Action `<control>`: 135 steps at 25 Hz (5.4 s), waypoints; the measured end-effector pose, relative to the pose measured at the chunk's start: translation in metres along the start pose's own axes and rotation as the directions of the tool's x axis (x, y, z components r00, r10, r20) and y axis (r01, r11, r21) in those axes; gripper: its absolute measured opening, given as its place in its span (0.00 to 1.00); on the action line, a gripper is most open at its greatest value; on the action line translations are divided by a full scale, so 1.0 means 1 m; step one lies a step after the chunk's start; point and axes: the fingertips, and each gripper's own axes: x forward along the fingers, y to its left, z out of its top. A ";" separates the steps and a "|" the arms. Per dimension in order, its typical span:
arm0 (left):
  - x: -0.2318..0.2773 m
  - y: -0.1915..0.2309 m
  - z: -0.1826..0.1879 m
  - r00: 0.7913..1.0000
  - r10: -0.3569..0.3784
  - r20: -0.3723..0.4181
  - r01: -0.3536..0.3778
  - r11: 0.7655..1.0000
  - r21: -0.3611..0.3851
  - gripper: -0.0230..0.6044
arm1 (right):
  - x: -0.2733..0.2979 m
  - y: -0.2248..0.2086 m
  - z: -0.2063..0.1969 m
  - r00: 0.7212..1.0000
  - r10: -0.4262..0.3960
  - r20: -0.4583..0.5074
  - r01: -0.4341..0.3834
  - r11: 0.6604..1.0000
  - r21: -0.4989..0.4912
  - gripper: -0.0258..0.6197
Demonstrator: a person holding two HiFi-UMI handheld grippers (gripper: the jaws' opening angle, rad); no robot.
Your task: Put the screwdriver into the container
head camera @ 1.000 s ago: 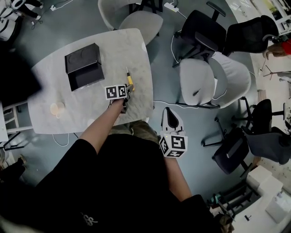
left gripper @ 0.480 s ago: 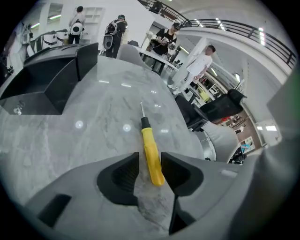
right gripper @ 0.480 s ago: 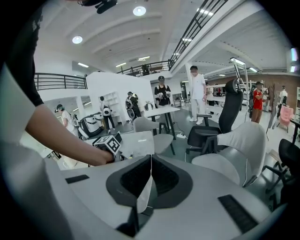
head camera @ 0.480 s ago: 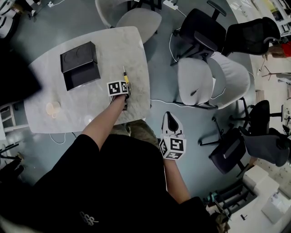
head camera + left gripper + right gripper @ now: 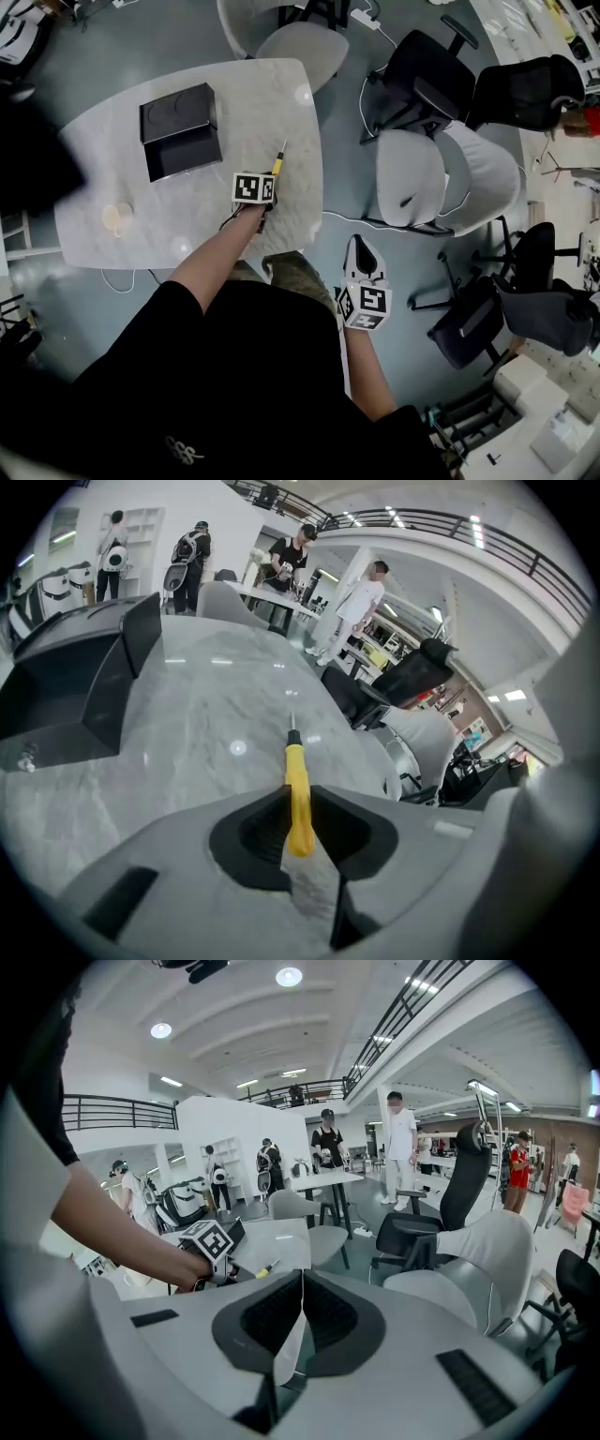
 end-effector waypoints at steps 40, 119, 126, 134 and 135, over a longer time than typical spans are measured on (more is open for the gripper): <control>-0.230 0.136 0.057 0.916 -0.300 0.265 0.274 0.953 0.133 0.09 | 0.054 0.269 0.062 0.994 0.077 0.075 -0.066 0.987 -0.144 0.06; -0.460 0.130 -0.006 0.706 -0.164 0.689 -0.029 0.965 0.260 0.06 | 0.027 0.402 0.109 0.957 0.232 0.173 -0.196 0.959 -0.204 0.06; -0.481 0.101 -0.040 0.675 -0.037 0.736 -0.125 0.978 0.165 0.06 | -0.016 0.403 0.087 0.920 0.363 0.147 -0.315 0.909 -0.273 0.06; -0.474 0.050 -0.083 0.678 0.026 0.734 -0.165 0.979 0.118 0.06 | -0.062 0.357 0.038 0.901 0.424 0.093 -0.391 0.885 -0.251 0.06; -0.479 0.037 -0.095 0.677 0.031 0.736 -0.171 0.978 0.116 0.06 | -0.076 0.351 0.031 0.898 0.431 0.093 -0.398 0.883 -0.249 0.06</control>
